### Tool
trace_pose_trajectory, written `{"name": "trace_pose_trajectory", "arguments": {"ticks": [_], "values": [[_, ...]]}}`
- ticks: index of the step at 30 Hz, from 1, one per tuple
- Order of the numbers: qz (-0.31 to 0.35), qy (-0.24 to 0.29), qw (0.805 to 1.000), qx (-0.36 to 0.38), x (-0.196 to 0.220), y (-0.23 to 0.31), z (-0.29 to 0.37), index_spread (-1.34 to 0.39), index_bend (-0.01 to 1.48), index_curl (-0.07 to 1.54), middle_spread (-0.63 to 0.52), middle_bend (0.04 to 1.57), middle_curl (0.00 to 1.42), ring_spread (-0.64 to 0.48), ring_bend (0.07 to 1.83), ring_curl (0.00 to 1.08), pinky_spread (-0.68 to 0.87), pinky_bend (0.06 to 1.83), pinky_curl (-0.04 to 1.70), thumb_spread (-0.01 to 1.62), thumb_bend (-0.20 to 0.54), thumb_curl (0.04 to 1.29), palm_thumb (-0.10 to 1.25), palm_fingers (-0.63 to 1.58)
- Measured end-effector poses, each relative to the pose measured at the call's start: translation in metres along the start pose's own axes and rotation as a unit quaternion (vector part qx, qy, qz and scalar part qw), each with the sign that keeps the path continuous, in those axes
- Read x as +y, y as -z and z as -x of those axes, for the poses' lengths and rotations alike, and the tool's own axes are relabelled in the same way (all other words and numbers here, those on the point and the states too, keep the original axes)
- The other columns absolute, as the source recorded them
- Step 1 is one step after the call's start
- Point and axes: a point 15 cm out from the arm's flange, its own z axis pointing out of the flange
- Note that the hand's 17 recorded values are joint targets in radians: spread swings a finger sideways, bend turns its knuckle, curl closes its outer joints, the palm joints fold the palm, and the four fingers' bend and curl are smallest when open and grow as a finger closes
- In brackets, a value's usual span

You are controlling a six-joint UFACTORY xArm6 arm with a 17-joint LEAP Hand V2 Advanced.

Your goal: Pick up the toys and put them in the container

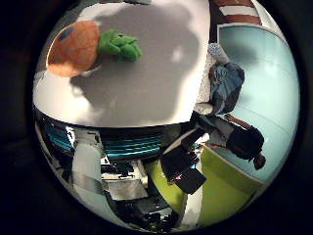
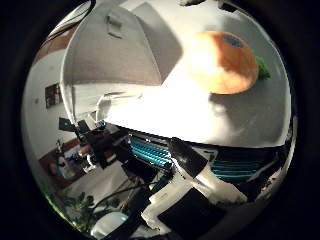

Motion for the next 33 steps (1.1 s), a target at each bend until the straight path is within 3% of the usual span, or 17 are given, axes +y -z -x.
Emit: {"name": "trace_pose_trajectory", "arguments": {"ticks": [9, 12, 15, 17, 18, 21, 28, 33], "values": [[0.018, 0.0, 1.0, -0.006, -0.017, -0.032, -0.002, -0.34, 0.15, 0.26, -0.01, 0.21, 0.33, 0.17, 0.43, 0.24, 0.46, 0.61, 0.26, 1.11, -0.018, 0.36, 0.62, 0.15], [0.013, 0.001, 1.0, -0.005, -0.022, -0.035, -0.003, -0.33, 0.14, 0.25, -0.05, 0.23, 0.34, 0.1, 0.53, 0.26, 0.41, 0.62, 0.26, 1.11, -0.019, 0.36, 0.64, 0.25], [0.008, 0.002, 1.0, -0.003, -0.023, -0.032, -0.003, -0.33, 0.13, 0.23, -0.15, 0.39, 0.39, -0.09, 0.71, 0.3, 0.14, 0.68, 0.25, 1.1, -0.017, 0.37, 0.67, 0.53], [0.007, 0.003, 1.0, -0.002, -0.023, -0.031, -0.002, -0.35, 0.15, 0.22, -0.23, 0.55, 0.46, -0.25, 0.89, 0.36, -0.18, 0.82, 0.28, 1.09, -0.015, 0.37, 0.7, 0.79], [0.008, 0.004, 1.0, -0.002, -0.023, -0.031, -0.002, -0.36, 0.17, 0.23, -0.25, 0.59, 0.49, -0.29, 0.93, 0.38, -0.27, 0.86, 0.3, 1.09, -0.018, 0.37, 0.7, 0.83], [0.009, 0.005, 1.0, -0.002, -0.024, -0.028, -0.001, -0.44, 0.31, 0.32, -0.31, 0.75, 0.61, -0.34, 1.03, 0.46, -0.4, 0.98, 0.37, 1.07, -0.012, 0.39, 0.76, 1.1], [0.017, 0.01, 1.0, 0.004, -0.023, -0.01, -0.003, -0.5, 0.78, 0.68, -0.36, 0.99, 0.89, -0.31, 1.28, 0.65, -0.31, 1.29, 0.62, 1.0, -0.011, 0.45, 0.89, 1.04], [0.001, 0.007, 1.0, 0.01, -0.024, 0.013, -0.007, -0.43, 0.98, 0.89, -0.32, 1.15, 1.02, -0.28, 1.34, 0.74, -0.23, 1.38, 0.76, 0.97, 0.0, 0.54, 1.03, 1.03]]}}
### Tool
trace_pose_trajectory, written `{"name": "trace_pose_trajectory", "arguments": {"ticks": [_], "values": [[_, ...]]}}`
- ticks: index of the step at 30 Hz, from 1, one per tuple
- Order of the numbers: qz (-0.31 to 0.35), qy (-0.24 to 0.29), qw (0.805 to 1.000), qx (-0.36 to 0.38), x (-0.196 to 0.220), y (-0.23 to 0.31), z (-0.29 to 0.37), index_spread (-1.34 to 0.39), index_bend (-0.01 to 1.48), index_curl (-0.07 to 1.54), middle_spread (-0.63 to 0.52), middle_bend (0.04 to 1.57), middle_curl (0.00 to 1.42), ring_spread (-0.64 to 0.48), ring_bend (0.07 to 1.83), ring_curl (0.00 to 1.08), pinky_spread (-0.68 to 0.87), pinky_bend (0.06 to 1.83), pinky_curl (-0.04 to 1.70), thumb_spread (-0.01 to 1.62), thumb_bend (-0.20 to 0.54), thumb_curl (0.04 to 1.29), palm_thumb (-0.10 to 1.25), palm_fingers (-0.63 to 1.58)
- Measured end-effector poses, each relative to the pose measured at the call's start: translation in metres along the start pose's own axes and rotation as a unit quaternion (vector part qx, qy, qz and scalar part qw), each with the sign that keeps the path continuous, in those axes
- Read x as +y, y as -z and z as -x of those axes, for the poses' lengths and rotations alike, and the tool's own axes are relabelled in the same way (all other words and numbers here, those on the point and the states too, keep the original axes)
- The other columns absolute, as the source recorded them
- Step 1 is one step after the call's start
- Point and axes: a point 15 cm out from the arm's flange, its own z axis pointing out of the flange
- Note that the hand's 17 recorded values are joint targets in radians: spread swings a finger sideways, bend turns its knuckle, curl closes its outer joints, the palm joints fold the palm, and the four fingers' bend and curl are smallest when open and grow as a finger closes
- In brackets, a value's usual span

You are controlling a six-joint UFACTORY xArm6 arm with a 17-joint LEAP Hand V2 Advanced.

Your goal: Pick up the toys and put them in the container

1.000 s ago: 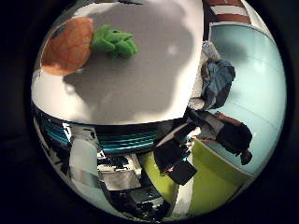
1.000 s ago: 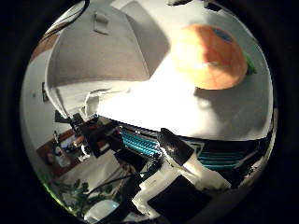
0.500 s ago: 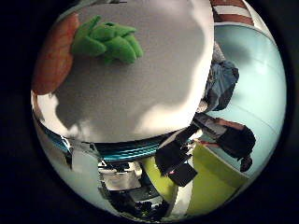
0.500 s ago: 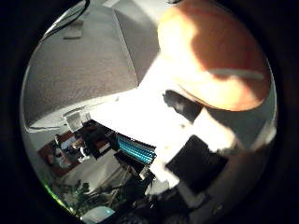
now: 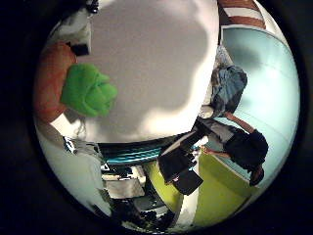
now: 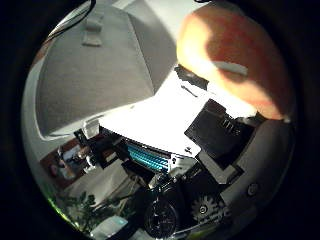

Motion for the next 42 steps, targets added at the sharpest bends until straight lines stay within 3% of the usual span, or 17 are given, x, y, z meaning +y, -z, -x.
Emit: {"name": "trace_pose_trajectory", "arguments": {"ticks": [8, 14, 22, 34, 42], "values": [[-0.015, -0.016, 1.0, 0.004, 0.012, 0.068, -0.009, -0.34, 1.06, 1.0, -0.26, 1.25, 1.05, -0.28, 1.39, 0.84, -0.18, 1.39, 0.94, 0.88, -0.014, 0.66, 1.09, 0.95], [-0.068, -0.022, 0.997, 0.015, 0.024, 0.164, -0.009, -0.32, 1.08, 1.04, -0.23, 1.28, 1.05, -0.28, 1.4, 0.88, -0.17, 1.36, 1.04, 0.82, -0.016, 0.72, 1.07, 0.92], [-0.129, 0.021, 0.991, 0.027, 0.036, 0.274, 0.055, -0.31, 1.07, 1.06, -0.21, 1.29, 1.04, -0.28, 1.39, 0.91, -0.17, 1.32, 1.13, 0.8, -0.017, 0.77, 1.05, 0.92], [-0.147, 0.128, 0.98, 0.032, 0.015, 0.315, 0.195, -0.31, 1.04, 1.08, -0.21, 1.28, 1.04, -0.28, 1.37, 0.93, -0.18, 1.27, 1.2, 0.81, -0.017, 0.8, 1.02, 0.94], [-0.16, 0.177, 0.971, 0.03, -0.009, 0.311, 0.248, -0.31, 1.03, 1.09, -0.21, 1.27, 1.04, -0.29, 1.35, 0.94, -0.19, 1.25, 1.22, 0.84, -0.018, 0.8, 1.02, 0.95]]}}
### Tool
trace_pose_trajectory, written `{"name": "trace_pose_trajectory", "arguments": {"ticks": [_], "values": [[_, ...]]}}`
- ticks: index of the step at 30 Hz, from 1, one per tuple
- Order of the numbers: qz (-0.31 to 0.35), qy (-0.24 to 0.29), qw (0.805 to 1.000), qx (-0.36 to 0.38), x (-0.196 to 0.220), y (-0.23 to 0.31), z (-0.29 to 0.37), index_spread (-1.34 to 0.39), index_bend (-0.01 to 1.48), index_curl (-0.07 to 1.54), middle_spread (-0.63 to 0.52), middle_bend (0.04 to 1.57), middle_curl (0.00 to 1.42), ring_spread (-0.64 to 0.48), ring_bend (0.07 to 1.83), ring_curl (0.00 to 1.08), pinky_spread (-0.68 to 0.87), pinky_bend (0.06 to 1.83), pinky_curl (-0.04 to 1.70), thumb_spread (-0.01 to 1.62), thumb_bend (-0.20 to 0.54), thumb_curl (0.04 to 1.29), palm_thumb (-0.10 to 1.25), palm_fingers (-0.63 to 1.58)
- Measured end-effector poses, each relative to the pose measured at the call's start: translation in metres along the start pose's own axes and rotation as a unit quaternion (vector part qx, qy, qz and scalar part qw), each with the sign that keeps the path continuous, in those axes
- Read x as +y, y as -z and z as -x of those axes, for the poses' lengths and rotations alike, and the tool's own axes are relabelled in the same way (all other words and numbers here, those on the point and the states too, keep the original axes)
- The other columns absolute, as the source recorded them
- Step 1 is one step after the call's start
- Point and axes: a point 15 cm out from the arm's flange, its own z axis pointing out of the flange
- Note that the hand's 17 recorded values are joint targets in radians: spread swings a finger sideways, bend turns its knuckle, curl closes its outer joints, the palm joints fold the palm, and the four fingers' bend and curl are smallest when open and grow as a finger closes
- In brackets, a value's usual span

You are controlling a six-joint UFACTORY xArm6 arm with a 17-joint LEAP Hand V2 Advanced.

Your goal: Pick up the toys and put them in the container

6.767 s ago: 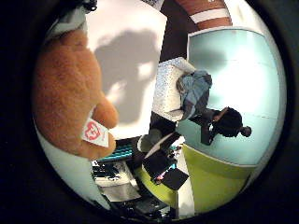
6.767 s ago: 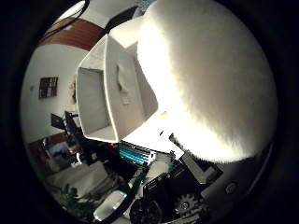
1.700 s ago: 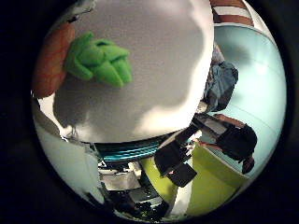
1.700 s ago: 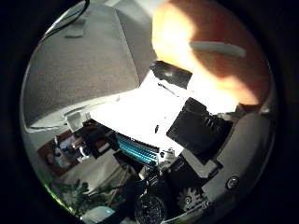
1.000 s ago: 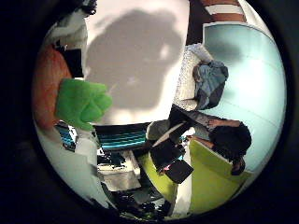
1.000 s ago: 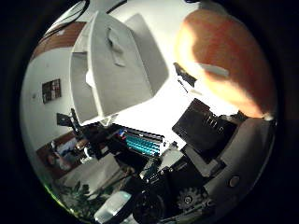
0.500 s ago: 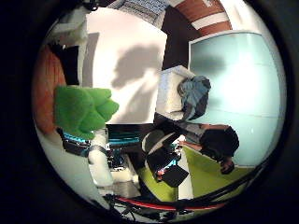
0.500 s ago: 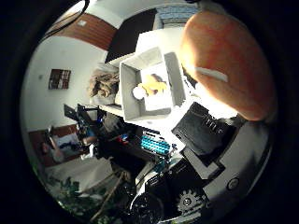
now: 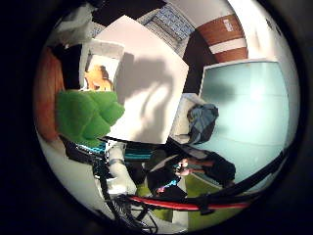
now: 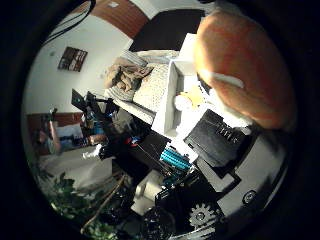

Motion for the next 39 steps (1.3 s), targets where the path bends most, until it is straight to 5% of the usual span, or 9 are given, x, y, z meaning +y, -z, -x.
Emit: {"name": "trace_pose_trajectory", "arguments": {"ticks": [8, 10, 13, 17, 22, 25, 30, 39], "values": [[-0.026, 0.016, 1.0, -0.005, -0.027, -0.007, 0.018, -0.32, 0.94, 1.08, -0.22, 1.21, 1.03, -0.28, 1.33, 0.9, -0.21, 1.19, 1.18, 1.01, -0.025, 0.73, 0.89, 0.95], [-0.036, 0.016, 0.999, -0.006, -0.033, -0.009, 0.019, -0.33, 0.78, 1.02, -0.21, 1.13, 0.95, -0.28, 1.26, 0.82, -0.27, 1.07, 1.08, 1.05, -0.04, 0.66, 0.8, 0.93], [-0.029, 0.014, 0.999, 0.004, -0.035, -0.019, 0.012, -0.42, 0.41, 0.86, -0.24, 0.85, 0.81, -0.32, 1.18, 0.71, -0.41, 0.98, 0.94, 1.1, -0.028, 0.57, 0.74, 0.5], [0.008, 0.007, 1.0, 0.011, -0.029, -0.05, 0.001, -0.52, 0.4, 0.7, -0.21, 0.66, 0.67, -0.24, 0.94, 0.58, -0.16, 0.7, 0.85, 1.13, -0.023, 0.49, 0.7, 0.21], [0.037, -0.004, 0.999, 0.014, -0.021, -0.076, -0.022, -0.53, 0.35, 0.56, -0.13, 0.48, 0.53, -0.07, 0.73, 0.45, 0.26, 0.57, 0.74, 1.13, -0.02, 0.44, 0.7, 0.15], [0.047, 0.0, 0.999, 0.011, -0.016, -0.083, -0.029, -0.51, 0.29, 0.49, -0.09, 0.37, 0.46, 0.0, 0.63, 0.39, 0.39, 0.55, 0.67, 1.12, -0.022, 0.43, 0.7, 0.12], [0.06, -0.003, 0.998, 0.007, -0.008, -0.089, -0.038, -0.51, 0.22, 0.42, -0.04, 0.2, 0.37, 0.14, 0.47, 0.31, 0.48, 0.53, 0.58, 1.11, -0.021, 0.41, 0.7, 0.12], [0.037, -0.013, 0.999, 0.007, 0.013, -0.054, -0.045, -0.5, 0.19, 0.36, -0.02, 0.18, 0.31, 0.18, 0.38, 0.25, 0.51, 0.5, 0.47, 1.11, -0.02, 0.4, 0.72, 0.17]]}}
